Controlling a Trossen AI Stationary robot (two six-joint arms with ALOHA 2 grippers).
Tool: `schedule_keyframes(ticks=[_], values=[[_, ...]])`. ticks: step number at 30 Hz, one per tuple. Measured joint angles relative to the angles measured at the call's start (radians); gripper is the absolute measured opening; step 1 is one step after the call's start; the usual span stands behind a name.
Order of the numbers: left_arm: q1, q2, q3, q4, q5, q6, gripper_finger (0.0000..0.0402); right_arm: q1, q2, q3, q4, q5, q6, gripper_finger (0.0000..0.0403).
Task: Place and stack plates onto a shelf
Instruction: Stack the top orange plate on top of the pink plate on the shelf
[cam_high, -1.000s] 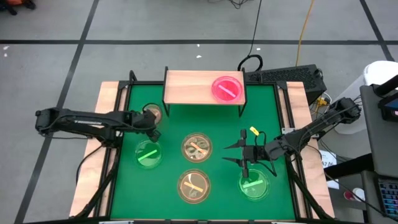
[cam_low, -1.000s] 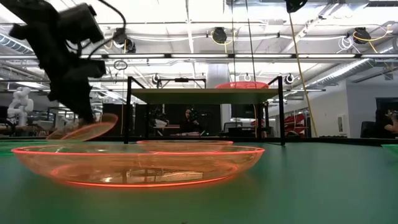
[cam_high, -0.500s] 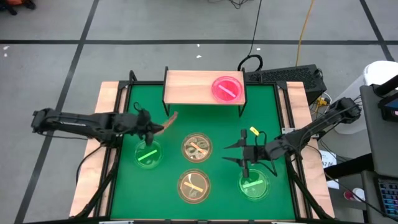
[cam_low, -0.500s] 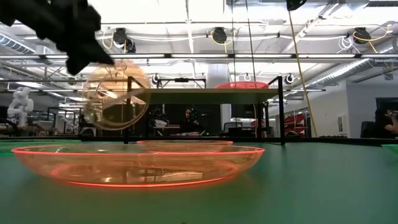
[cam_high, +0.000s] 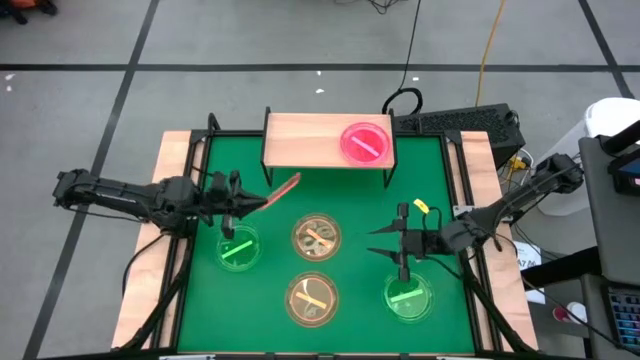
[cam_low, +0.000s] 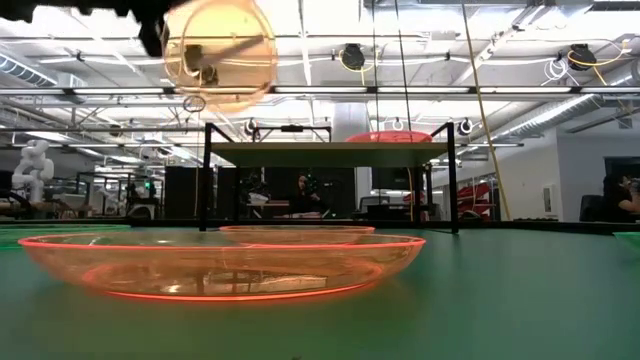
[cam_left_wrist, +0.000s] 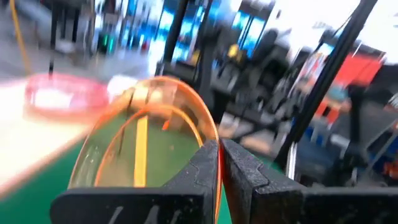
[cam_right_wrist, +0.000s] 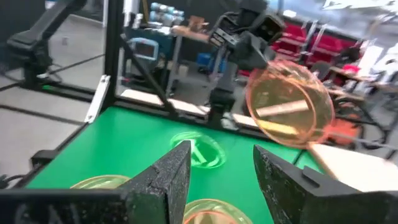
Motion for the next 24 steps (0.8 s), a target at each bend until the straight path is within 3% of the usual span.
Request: schedule_keyframes(ticks=[5, 14, 19, 24], values=[[0.000, 0.000, 0.000, 0.179, -0.005, 0.138, 0.0021, 0.049, -0.039, 0.000, -0.001, 0.103, -0.050, 0.0155], [0.007, 0.063, 0.002, 0.455, -0.124, 0.352, 0.0021, 0.116, -0.056, 0.000, 0.003, 0.243, -0.084, 0.0155], [0.039, 0.162, 0.107, 0.390, -0.135, 0.401, 0.0021, 0.118, -0.057, 0.000, 0.015, 0.274, -0.089, 0.0155], [0.074, 0.311, 0.317, 0.177, -0.135, 0.462, 0.0021, 0.118, -0.060, 0.000, 0.042, 0.274, -0.111, 0.0155]])
